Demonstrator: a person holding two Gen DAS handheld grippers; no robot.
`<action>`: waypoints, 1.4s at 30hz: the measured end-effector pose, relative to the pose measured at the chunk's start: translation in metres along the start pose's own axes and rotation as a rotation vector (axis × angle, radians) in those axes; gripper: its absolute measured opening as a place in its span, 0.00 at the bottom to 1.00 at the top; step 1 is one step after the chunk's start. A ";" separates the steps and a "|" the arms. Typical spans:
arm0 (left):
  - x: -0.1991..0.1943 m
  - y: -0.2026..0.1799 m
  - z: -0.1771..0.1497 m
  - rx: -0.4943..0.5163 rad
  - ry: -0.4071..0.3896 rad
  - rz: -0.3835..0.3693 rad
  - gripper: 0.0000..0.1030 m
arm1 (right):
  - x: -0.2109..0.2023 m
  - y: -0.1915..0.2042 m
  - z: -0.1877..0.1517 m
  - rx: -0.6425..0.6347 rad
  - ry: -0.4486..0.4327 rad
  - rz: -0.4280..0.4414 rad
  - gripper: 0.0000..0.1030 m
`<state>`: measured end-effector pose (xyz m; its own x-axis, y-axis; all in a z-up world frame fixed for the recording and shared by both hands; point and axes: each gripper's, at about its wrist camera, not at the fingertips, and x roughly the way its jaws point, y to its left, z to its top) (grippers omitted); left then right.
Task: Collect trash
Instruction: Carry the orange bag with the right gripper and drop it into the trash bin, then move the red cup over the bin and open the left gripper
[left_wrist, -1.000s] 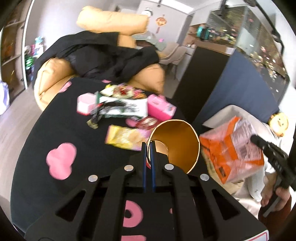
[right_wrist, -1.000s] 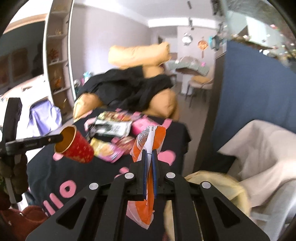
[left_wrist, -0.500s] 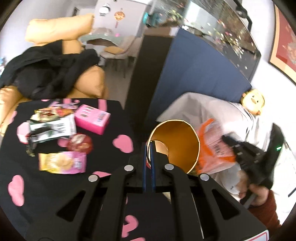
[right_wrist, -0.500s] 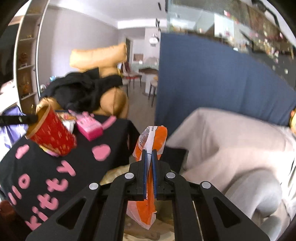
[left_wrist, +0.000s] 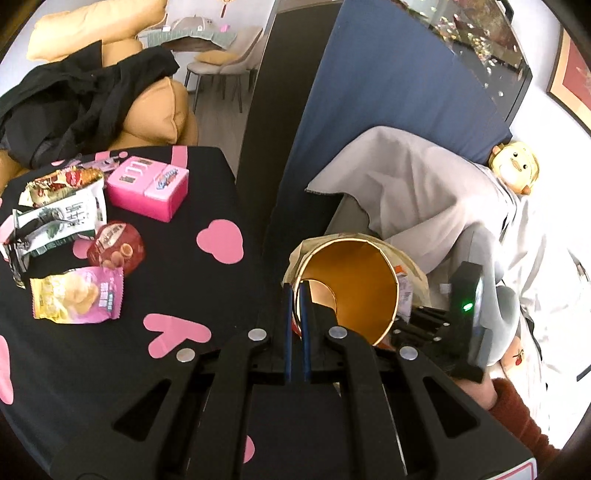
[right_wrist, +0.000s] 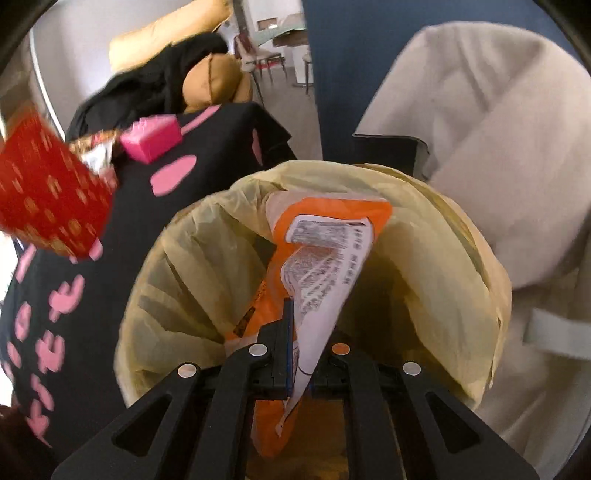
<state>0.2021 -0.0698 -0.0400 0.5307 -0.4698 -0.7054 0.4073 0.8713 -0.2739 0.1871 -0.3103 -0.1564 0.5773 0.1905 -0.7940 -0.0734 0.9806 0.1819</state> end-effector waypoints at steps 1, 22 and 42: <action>0.001 -0.001 -0.001 0.003 0.003 0.000 0.04 | -0.008 -0.003 -0.001 0.025 -0.019 0.015 0.08; 0.079 -0.083 0.031 0.107 0.081 -0.174 0.04 | -0.146 -0.059 -0.022 0.083 -0.316 -0.203 0.63; 0.147 -0.086 -0.016 0.177 0.298 -0.113 0.43 | -0.138 -0.081 -0.036 0.137 -0.324 -0.203 0.63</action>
<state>0.2330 -0.2118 -0.1312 0.2455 -0.4769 -0.8439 0.5873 0.7658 -0.2619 0.0837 -0.4148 -0.0825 0.7967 -0.0527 -0.6020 0.1653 0.9772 0.1333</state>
